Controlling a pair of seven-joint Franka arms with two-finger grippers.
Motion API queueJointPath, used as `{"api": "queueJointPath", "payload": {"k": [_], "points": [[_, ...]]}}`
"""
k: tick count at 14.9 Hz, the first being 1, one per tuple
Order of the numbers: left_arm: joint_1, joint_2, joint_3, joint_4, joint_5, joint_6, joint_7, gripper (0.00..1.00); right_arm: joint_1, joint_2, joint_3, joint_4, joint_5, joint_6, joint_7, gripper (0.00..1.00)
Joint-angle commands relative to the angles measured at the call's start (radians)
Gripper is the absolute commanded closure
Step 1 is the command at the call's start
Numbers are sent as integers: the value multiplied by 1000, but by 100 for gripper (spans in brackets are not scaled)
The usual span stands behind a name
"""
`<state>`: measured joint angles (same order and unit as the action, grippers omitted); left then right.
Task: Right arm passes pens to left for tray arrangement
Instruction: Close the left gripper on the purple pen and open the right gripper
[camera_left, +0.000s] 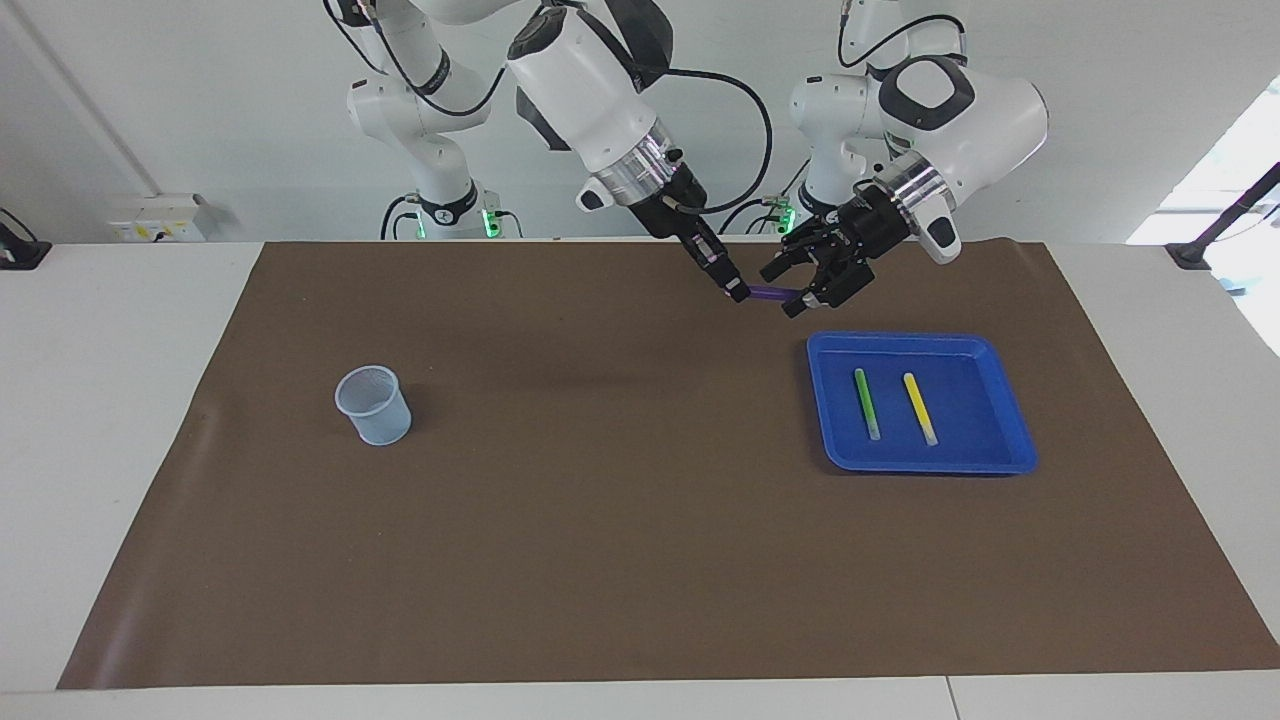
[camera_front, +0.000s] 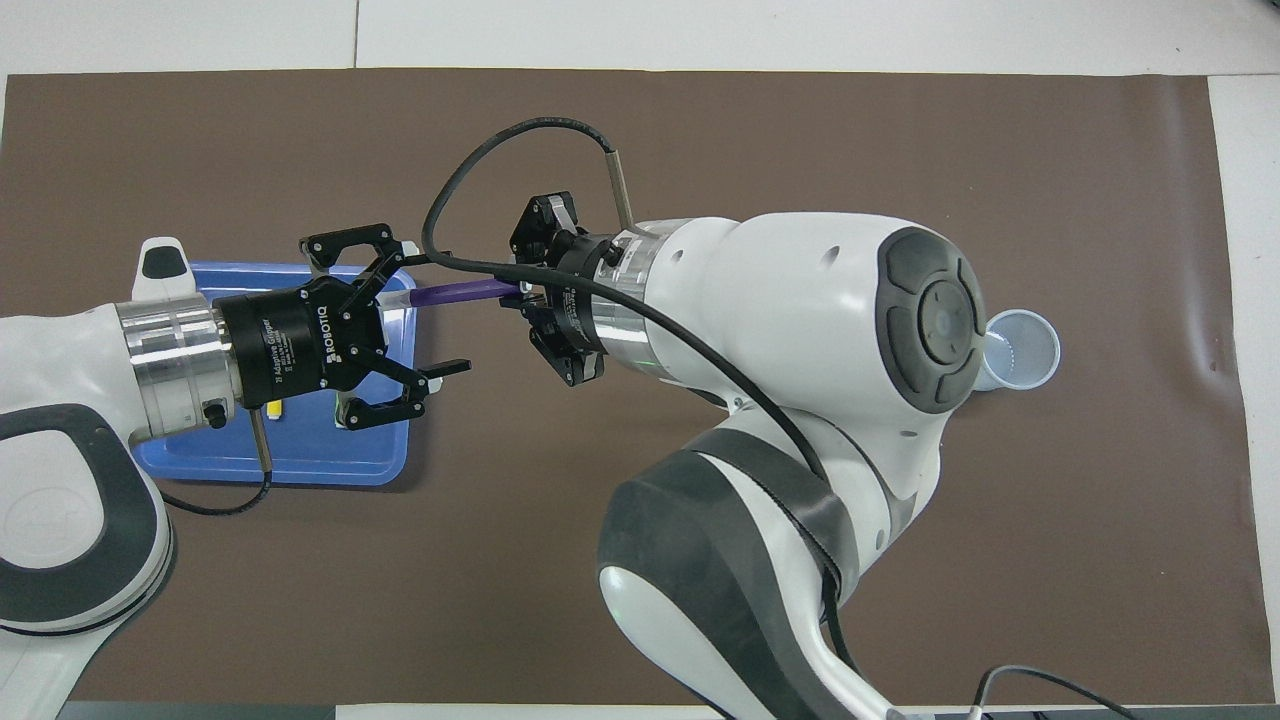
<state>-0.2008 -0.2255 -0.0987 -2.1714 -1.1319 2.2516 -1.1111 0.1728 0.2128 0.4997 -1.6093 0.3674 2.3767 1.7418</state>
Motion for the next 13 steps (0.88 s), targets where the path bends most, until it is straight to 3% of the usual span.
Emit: {"api": "queueJointPath", "payload": {"k": [1, 4, 6, 9, 13], "points": [[0, -35, 2, -31, -17, 22, -9, 12, -6, 17, 10, 20, -25, 6, 21, 100], [-2, -35, 2, -33, -17, 22, -7, 21, -3, 17, 10, 19, -28, 2, 19, 100], [-2, -38, 2, -36, -17, 25, -7, 32, -1, 17, 10, 19, -33, 2, 19, 100], [-3, -44, 2, -48, -17, 26, -7, 56, 1, 17, 10, 17, -33, 2, 18, 100], [0, -49, 2, -56, -17, 25, -7, 100, 1, 17, 10, 16, -35, 1, 16, 100]]}}
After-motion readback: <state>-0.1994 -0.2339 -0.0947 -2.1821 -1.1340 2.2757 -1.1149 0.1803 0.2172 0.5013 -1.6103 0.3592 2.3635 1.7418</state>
